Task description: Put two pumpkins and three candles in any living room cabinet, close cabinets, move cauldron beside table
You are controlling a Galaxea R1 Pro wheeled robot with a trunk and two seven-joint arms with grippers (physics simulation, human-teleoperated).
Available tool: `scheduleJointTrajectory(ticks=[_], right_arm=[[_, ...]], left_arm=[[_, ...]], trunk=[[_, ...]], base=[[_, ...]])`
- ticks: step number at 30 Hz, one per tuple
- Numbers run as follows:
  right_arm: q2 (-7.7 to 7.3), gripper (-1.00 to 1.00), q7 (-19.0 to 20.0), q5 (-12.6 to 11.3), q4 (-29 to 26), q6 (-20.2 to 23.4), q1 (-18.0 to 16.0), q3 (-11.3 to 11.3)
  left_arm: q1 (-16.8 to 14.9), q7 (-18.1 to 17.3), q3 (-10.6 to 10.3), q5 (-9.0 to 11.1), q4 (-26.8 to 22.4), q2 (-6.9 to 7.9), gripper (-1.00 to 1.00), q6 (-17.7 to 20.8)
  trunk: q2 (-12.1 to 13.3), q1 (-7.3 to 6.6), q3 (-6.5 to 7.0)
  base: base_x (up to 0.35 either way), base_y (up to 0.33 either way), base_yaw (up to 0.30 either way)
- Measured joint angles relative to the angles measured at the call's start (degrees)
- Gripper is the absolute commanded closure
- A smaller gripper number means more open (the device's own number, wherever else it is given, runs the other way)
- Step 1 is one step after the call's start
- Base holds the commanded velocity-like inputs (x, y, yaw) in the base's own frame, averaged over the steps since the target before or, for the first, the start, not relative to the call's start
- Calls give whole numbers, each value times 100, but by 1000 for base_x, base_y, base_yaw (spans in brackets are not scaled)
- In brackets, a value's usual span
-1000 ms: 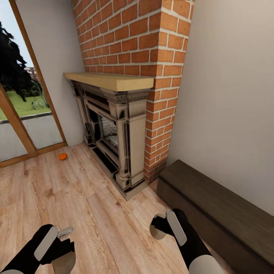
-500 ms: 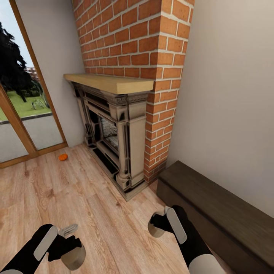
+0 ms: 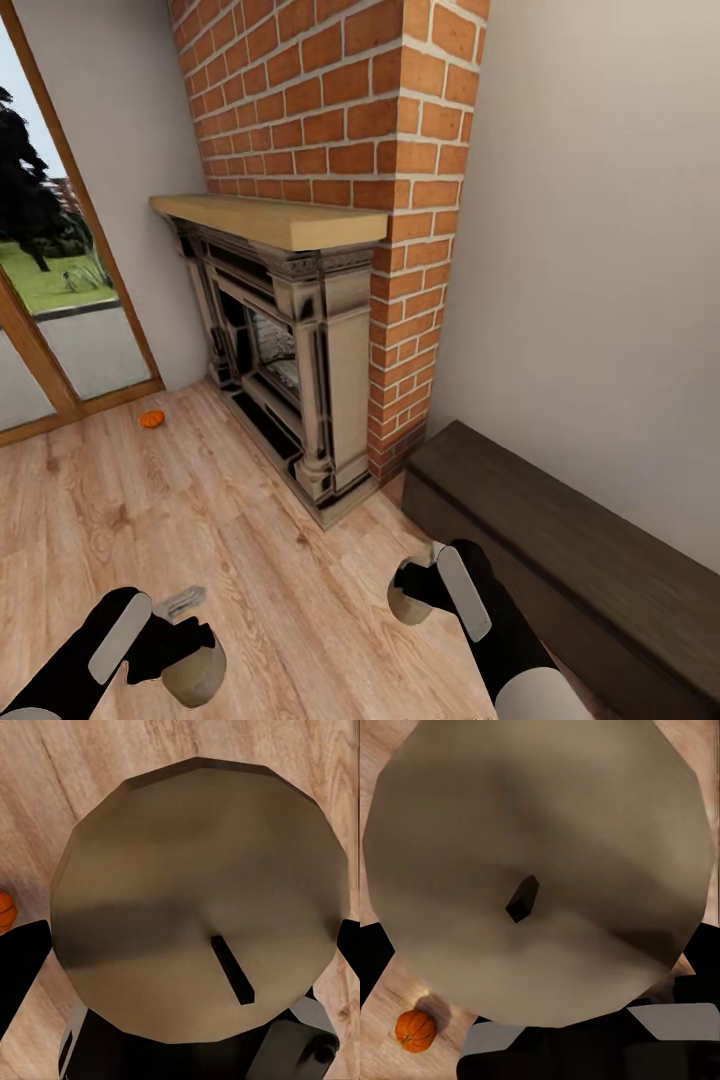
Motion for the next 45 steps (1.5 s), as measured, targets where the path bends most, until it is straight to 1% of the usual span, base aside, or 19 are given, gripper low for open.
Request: scheduleJointTrajectory(ticks=[9,20,35,40,45], right_arm=[[1,100,0,4,0,2,0,0],[0,100,6,5,0,3,0,0],[7,100,9,-3,0,3,0,0],[5,100,9,-2,6,3,0,0],[7,100,9,-3,9,3,0,0]], left_arm=[[0,10,-5,-3,-14,8,100,2],[0,14,-5,-12,-14,9,100,3],[1,17,-5,-9,-14,9,100,3],[1,18,-5,-9,-14,9,100,2],[0,24,-5,-11,-14,15,100,-9]], trunk=[[0,0,0],[0,0,0],[0,0,0],[0,0,0],[0,0,0]], base=[[-19,0,-271],[-238,0,-272],[-18,0,-272],[-183,0,-272],[-45,0,-273]])
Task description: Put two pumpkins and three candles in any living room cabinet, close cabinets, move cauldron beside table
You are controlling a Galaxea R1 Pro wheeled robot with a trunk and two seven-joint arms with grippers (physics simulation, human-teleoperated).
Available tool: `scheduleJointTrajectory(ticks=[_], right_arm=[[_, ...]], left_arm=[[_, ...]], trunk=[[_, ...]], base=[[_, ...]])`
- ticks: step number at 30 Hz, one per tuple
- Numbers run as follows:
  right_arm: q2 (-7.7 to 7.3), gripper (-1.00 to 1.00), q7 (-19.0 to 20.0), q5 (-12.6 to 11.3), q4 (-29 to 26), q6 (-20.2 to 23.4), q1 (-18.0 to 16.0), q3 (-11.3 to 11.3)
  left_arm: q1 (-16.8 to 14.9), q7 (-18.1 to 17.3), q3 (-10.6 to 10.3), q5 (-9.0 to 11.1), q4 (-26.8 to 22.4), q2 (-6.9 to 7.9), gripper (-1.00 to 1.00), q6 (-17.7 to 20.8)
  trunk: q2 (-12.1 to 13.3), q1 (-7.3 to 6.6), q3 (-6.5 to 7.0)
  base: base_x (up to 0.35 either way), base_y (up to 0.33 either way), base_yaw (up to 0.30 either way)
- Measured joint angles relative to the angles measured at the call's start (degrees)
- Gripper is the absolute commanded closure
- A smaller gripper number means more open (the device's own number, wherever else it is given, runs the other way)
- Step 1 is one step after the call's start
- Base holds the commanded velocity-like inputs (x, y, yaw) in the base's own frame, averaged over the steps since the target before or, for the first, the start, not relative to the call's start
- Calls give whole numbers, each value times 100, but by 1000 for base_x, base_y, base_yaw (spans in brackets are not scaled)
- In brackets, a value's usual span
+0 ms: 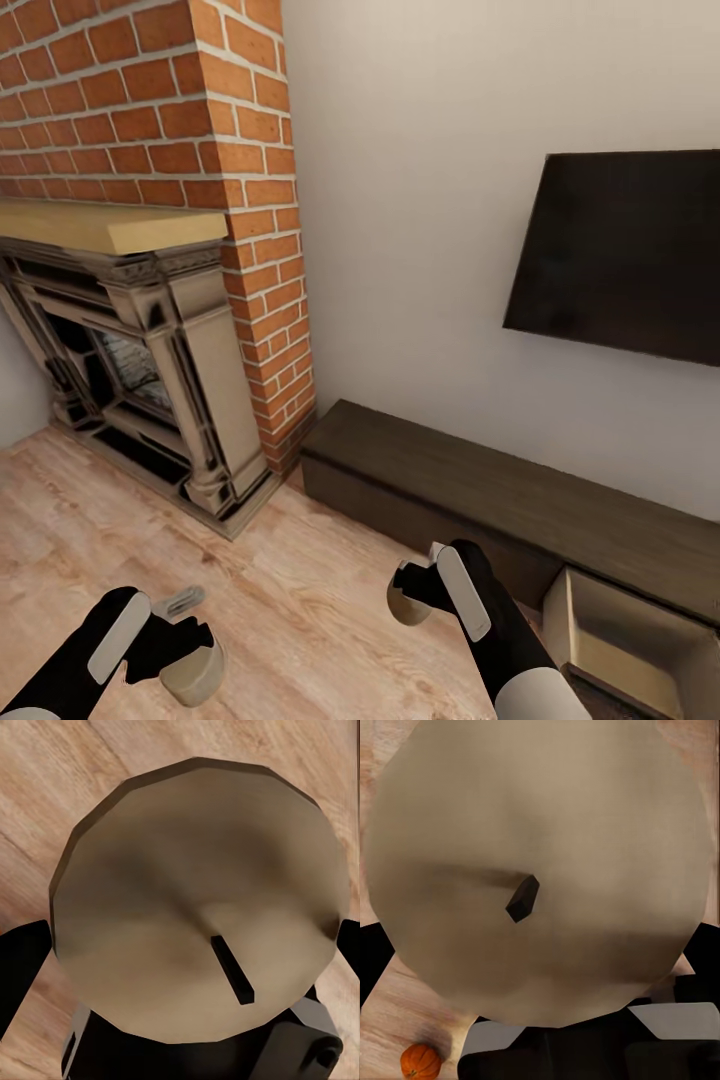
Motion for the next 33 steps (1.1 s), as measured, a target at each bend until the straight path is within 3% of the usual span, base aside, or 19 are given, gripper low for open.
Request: scheduleJointTrajectory(ticks=[33], right_arm=[[0,100,-9,0,16,-17,0,0]], left_arm=[[0,2,9,-4,-9,8,100,-14]], trunk=[[0,0,-33]], base=[[-19,0,-273]])
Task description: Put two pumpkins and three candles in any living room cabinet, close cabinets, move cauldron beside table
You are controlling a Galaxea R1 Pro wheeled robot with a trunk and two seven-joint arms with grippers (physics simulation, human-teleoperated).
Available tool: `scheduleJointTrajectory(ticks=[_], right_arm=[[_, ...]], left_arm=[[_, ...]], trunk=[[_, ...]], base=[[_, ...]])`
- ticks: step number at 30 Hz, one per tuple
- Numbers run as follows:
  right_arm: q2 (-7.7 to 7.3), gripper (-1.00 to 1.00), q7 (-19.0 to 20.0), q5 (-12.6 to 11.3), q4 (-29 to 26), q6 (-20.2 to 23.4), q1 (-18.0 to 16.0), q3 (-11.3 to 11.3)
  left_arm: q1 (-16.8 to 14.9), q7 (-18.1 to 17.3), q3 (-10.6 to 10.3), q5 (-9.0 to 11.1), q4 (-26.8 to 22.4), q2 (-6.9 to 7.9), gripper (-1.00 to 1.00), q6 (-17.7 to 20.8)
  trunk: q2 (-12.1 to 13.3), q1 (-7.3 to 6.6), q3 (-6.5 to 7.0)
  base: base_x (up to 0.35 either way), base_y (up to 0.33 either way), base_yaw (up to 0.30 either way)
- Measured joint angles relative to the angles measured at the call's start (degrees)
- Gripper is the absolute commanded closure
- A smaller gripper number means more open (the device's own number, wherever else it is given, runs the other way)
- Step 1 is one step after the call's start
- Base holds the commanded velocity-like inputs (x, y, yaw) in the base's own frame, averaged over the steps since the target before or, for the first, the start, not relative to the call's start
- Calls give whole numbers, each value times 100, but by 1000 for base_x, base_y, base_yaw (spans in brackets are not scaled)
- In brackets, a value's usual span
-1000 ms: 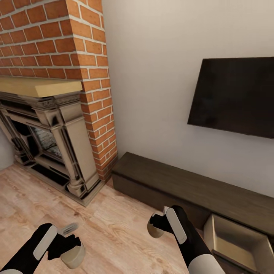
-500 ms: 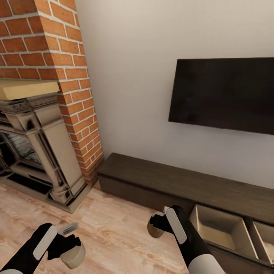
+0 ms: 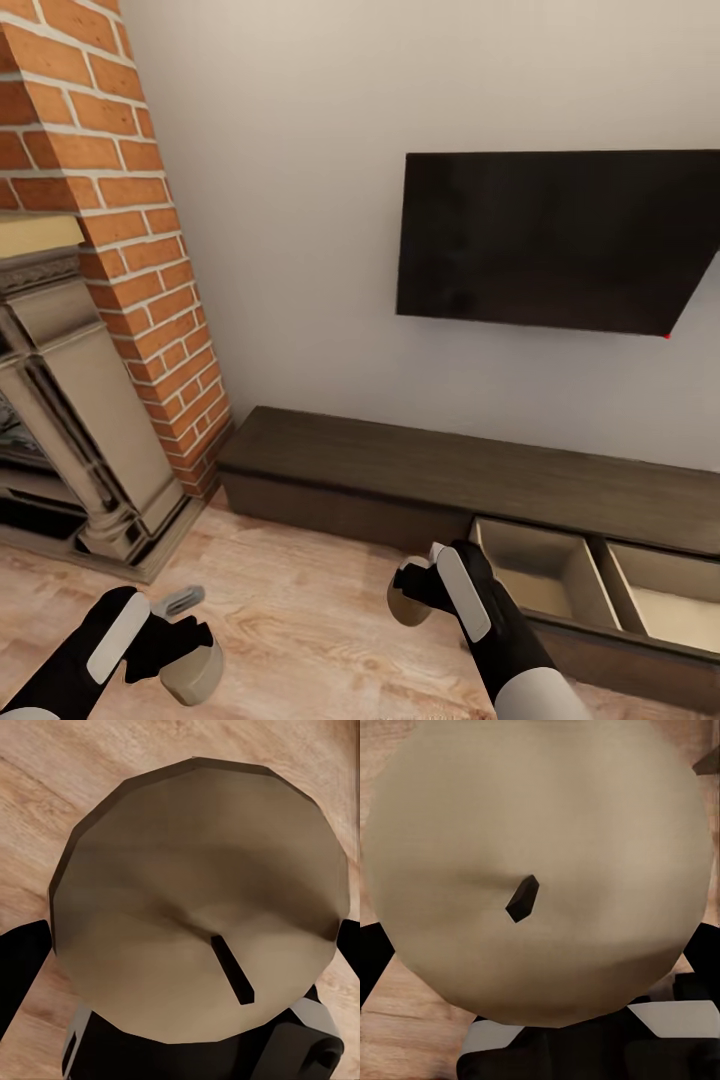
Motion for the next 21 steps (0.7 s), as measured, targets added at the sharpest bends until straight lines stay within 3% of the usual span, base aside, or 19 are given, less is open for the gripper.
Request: scheduleJointTrajectory(ticks=[21], right_arm=[[0,100,-16,-1,-7,-61,0,-46]], left_arm=[[0,5,0,-3,0,3,100,-4]], trunk=[[0,0,-63]], base=[[0,0,-255]])
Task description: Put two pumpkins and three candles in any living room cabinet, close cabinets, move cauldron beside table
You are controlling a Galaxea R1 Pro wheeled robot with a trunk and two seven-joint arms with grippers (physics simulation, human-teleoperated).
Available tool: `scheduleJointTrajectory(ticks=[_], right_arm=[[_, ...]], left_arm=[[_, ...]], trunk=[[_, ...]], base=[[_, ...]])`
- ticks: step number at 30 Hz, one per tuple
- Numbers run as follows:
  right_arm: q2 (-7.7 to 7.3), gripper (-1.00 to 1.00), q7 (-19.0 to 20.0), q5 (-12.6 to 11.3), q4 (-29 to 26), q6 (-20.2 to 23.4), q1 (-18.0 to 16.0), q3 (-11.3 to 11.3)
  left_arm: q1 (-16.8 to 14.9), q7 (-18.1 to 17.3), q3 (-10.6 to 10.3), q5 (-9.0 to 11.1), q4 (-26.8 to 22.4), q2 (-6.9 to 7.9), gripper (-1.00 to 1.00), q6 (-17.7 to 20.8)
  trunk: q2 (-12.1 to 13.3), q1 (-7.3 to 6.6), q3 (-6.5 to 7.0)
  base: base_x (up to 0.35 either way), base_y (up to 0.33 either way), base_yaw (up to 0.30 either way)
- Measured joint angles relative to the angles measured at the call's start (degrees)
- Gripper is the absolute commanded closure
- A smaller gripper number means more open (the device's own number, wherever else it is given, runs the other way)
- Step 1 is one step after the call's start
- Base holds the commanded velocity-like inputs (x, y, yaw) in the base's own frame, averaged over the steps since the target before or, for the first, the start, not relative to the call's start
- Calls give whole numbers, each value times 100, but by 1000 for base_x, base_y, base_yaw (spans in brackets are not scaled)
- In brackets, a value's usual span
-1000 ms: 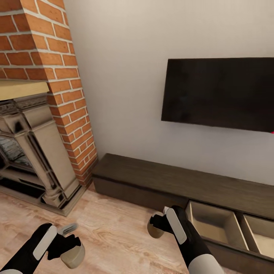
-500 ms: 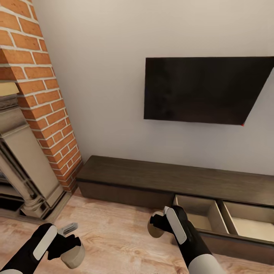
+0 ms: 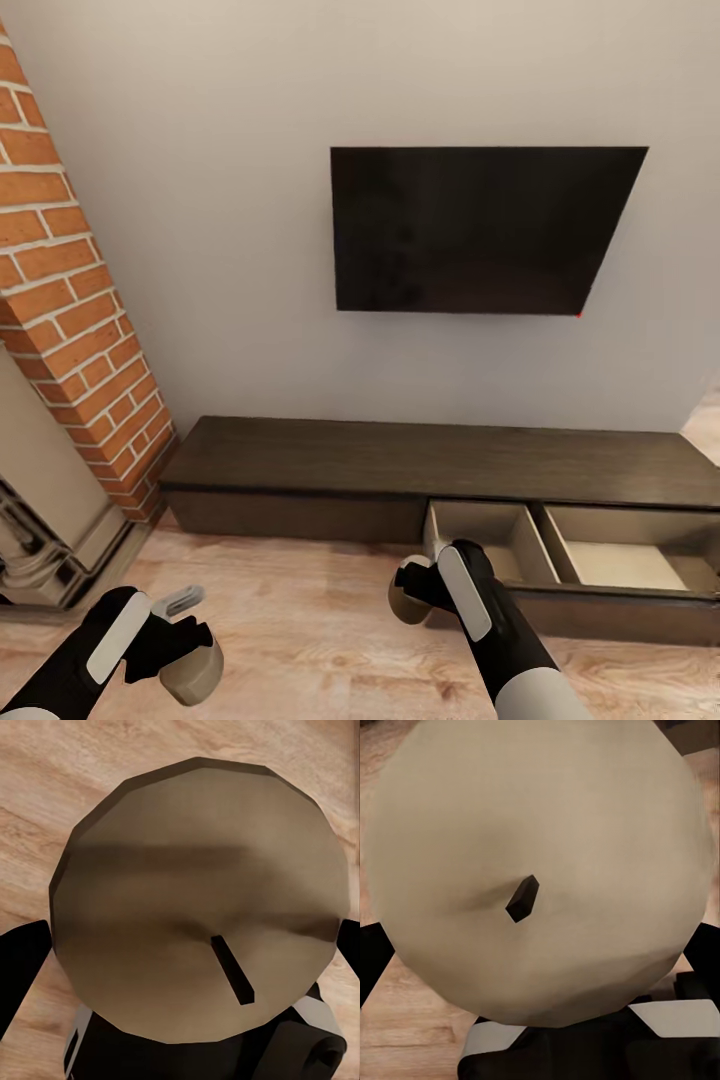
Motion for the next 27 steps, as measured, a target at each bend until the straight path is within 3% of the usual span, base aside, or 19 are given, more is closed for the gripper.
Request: scheduleJointTrajectory(ticks=[4,10,27], right_arm=[[0,100,6,-18,-3,-1,0,-6],[-6,100,0,-384,-4,-7,0,-11],[-15,100,7,-453,0,-5,0,-32]], left_arm=[[0,1,0,0,0,0,100,-5],[0,3,-5,3,0,0,100,-6],[0,3,-2,6,0,0,100,-7]], trunk=[[0,0,-13],[0,0,-33],[0,0,-88]], base=[[0,0,-249],[0,0,-232],[0,0,-177]])
